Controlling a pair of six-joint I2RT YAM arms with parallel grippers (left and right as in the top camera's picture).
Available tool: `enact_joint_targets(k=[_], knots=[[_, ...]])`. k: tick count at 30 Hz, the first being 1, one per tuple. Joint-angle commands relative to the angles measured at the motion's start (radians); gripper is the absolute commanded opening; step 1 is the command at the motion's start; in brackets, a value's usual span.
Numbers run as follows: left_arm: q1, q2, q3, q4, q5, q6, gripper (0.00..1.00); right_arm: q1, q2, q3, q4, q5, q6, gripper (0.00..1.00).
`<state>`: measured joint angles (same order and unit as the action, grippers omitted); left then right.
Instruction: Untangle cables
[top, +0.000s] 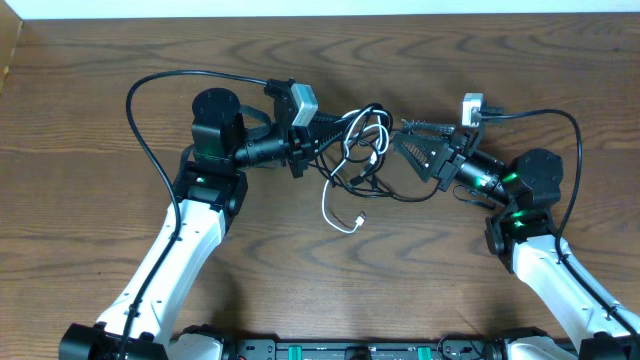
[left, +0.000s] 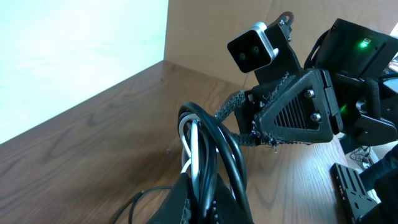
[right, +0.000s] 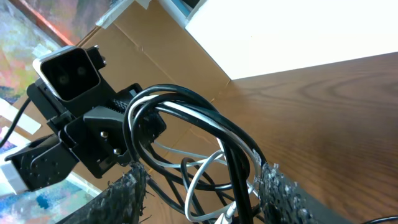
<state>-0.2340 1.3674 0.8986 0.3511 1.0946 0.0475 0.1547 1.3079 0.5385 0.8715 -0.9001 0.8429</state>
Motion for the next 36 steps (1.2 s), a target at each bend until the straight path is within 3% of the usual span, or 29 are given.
enact_joint_targets(k=[1, 14, 22, 36], knots=[[-0.001, 0.0, 0.022, 0.006, 0.023, -0.016, 0.08, -0.006, -0.005, 0.005, -0.001, 0.021, -0.033, 0.55], [-0.006, 0.0, 0.022, 0.006, 0.066, -0.016, 0.08, -0.005, -0.005, 0.005, -0.001, 0.172, -0.288, 0.56], [-0.091, 0.0, 0.022, 0.01, 0.065, -0.015, 0.08, -0.002, -0.005, 0.005, -0.005, 0.177, -0.317, 0.56], [-0.099, 0.0, 0.022, 0.029, 0.064, -0.015, 0.08, 0.006, -0.005, 0.005, -0.058, 0.187, -0.317, 0.56]])
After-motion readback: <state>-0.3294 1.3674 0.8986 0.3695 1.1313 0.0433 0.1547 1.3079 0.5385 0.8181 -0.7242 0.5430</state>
